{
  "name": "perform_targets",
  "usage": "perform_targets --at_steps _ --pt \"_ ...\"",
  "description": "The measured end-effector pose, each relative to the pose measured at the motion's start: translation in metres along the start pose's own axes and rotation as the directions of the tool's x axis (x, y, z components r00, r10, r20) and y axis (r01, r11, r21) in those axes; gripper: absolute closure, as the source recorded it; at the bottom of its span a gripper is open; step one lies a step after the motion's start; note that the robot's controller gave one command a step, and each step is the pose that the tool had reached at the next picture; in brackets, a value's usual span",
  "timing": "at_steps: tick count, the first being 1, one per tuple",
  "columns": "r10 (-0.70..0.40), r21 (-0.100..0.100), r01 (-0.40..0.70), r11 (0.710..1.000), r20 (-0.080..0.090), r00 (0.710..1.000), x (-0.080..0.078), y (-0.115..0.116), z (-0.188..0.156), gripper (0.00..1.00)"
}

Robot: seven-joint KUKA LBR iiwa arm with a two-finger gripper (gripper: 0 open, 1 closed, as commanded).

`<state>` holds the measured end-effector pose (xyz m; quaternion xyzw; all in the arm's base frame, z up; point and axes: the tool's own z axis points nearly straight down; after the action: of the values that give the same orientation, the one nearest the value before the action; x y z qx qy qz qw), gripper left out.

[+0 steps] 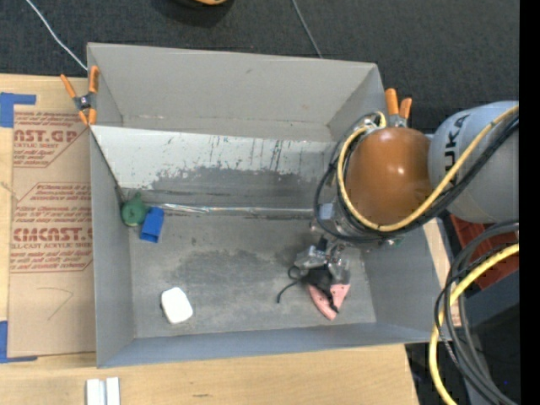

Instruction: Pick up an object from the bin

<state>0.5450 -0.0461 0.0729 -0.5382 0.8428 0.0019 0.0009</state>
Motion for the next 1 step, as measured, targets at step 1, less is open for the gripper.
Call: perform_targets --at_steps 1 --pt "-0.029 -0.004 0.029 1.0 0.001 1.0 0.0012 0.0018 -0.0963 1.0"
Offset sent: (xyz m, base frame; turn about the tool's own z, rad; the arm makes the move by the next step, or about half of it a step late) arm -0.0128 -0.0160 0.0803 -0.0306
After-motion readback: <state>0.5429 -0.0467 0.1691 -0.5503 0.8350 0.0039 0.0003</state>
